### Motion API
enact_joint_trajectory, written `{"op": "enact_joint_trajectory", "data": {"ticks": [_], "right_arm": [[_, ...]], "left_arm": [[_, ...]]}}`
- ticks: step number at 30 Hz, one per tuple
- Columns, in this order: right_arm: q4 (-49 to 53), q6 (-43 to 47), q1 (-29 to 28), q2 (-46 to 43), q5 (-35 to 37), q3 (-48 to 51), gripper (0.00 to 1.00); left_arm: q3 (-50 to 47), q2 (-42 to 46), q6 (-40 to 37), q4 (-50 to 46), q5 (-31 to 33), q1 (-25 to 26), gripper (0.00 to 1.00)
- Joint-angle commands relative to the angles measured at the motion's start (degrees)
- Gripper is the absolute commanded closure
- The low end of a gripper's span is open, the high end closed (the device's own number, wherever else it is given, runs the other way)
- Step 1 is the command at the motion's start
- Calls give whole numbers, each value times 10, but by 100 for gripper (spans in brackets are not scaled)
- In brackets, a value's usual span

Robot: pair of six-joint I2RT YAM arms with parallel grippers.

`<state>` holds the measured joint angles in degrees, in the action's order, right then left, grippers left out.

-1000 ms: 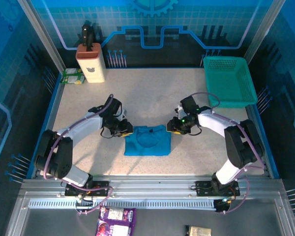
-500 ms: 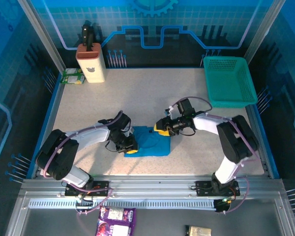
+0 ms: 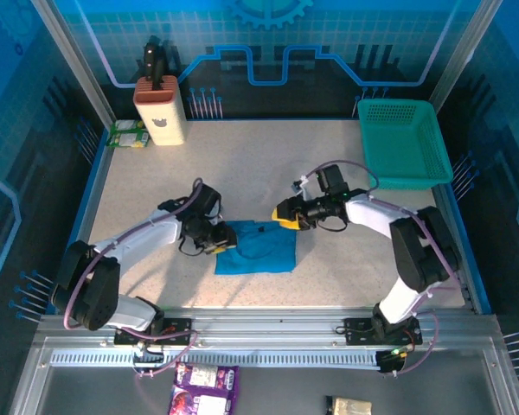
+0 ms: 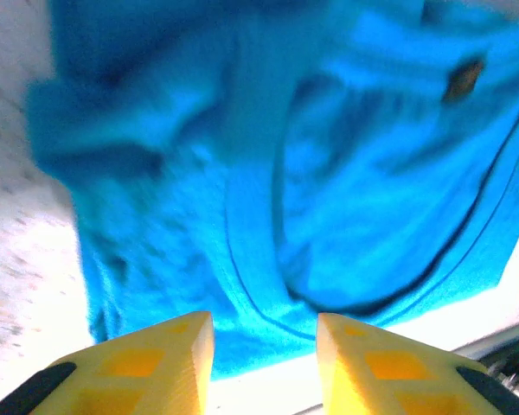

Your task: Fold the inside-out t-shirt

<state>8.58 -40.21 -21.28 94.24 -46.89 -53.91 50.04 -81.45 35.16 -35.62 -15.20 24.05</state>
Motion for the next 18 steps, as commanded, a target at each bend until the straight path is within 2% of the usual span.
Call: {"op": "enact_joint_trajectory", "data": {"ticks": [1, 6, 9, 13, 18], "right_arm": [[77, 41, 19, -35, 18, 25, 48], [112, 63, 36, -71, 21, 55, 48], [123, 67, 39, -89, 22, 62, 48], [137, 72, 39, -104, 25, 65, 48], [145, 73, 40, -119, 27, 68, 48]], "left_arm": [[27, -31, -58, -65, 37, -24, 61], [39, -63, -104, -69, 61, -46, 56], [37, -85, -118, -46, 41, -59, 52], [39, -117, -124, -35, 37, -62, 54], [25, -147, -120, 4, -2, -63, 59]]}}
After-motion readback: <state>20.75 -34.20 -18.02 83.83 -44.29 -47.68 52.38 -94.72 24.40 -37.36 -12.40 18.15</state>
